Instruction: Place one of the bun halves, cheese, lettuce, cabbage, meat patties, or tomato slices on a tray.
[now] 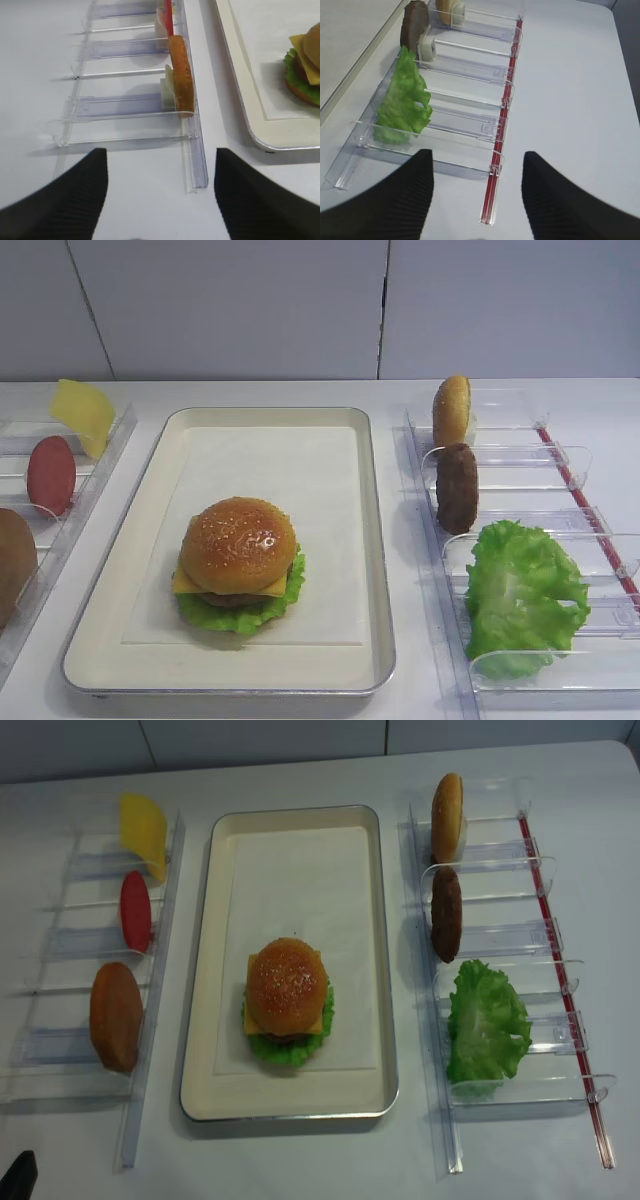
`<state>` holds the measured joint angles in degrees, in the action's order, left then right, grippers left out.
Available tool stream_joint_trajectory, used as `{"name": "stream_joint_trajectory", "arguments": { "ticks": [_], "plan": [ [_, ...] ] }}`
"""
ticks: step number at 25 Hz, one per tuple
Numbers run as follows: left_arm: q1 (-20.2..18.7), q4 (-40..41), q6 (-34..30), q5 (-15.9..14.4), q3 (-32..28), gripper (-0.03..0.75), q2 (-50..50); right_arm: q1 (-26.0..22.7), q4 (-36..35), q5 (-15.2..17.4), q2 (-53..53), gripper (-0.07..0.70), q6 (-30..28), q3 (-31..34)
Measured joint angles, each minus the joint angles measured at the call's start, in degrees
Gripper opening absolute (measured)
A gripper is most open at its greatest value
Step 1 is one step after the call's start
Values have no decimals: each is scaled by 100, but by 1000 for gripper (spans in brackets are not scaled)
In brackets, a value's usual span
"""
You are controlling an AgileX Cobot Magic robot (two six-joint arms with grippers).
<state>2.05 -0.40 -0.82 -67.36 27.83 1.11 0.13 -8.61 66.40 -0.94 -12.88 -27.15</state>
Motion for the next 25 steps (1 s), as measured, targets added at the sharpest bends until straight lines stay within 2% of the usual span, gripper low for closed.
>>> {"name": "stream_joint_trajectory", "arguments": {
  "ticks": [25],
  "plan": [
    [0, 0, 0, 0, 0, 466, 0, 0, 0, 0, 0, 435, 0, 0]
  ]
}}
